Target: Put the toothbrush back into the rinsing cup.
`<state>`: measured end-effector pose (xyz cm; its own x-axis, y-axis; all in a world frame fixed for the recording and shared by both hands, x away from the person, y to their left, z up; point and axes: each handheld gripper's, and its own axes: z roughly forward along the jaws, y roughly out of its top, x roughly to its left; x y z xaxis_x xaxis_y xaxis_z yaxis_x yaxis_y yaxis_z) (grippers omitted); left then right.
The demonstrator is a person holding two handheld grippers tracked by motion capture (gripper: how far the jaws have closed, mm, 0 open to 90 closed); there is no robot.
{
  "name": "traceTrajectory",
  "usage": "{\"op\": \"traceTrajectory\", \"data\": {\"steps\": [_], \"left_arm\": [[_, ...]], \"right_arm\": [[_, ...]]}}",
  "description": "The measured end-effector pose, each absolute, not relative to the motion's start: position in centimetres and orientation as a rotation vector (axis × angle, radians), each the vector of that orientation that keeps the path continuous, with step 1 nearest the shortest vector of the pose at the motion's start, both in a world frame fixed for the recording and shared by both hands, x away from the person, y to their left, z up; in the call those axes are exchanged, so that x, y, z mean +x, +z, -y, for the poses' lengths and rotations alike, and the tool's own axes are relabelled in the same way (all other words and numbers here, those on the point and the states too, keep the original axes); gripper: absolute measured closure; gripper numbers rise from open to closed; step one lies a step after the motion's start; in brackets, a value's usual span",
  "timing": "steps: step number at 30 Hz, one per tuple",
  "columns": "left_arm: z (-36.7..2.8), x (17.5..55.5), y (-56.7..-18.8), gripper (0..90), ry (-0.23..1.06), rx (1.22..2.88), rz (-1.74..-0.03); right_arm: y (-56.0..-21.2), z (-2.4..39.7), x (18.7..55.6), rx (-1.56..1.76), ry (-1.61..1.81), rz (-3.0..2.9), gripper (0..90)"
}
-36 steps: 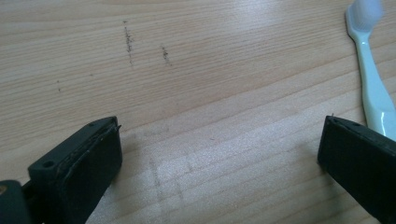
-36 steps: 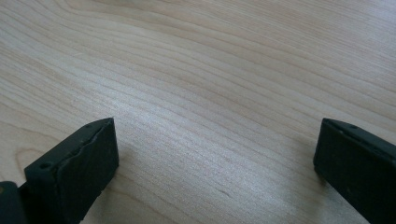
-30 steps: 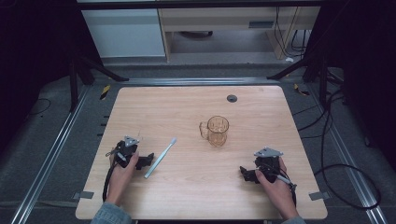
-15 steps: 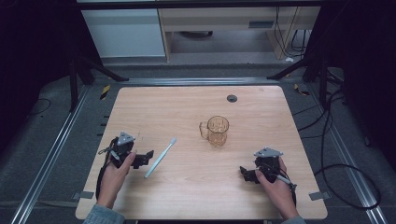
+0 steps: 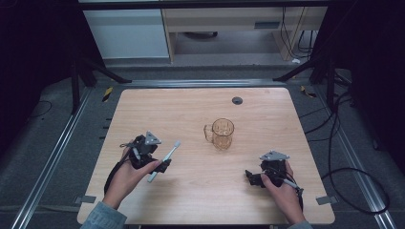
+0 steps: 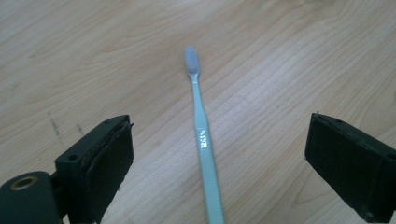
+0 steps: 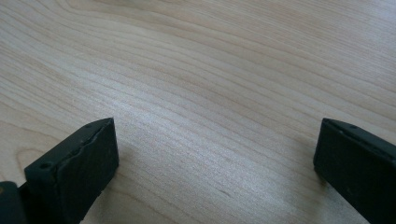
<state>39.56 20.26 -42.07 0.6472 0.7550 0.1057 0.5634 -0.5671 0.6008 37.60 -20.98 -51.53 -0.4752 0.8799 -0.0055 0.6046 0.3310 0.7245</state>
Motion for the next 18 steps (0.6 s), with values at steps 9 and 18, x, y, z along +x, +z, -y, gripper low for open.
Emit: {"op": "traceTrajectory", "data": {"steps": [9,18], "left_arm": [[-17.6,39.0,-42.5,8.1,0.382,2.466,-0.964],[-16.9,40.7,-43.0,9.4,0.335,2.512,-0.982]], "right_arm": [[-51.5,21.0,37.6,1.31,0.941,-2.203,0.4],[-51.5,21.0,37.6,1.31,0.941,-2.203,0.4]]}}
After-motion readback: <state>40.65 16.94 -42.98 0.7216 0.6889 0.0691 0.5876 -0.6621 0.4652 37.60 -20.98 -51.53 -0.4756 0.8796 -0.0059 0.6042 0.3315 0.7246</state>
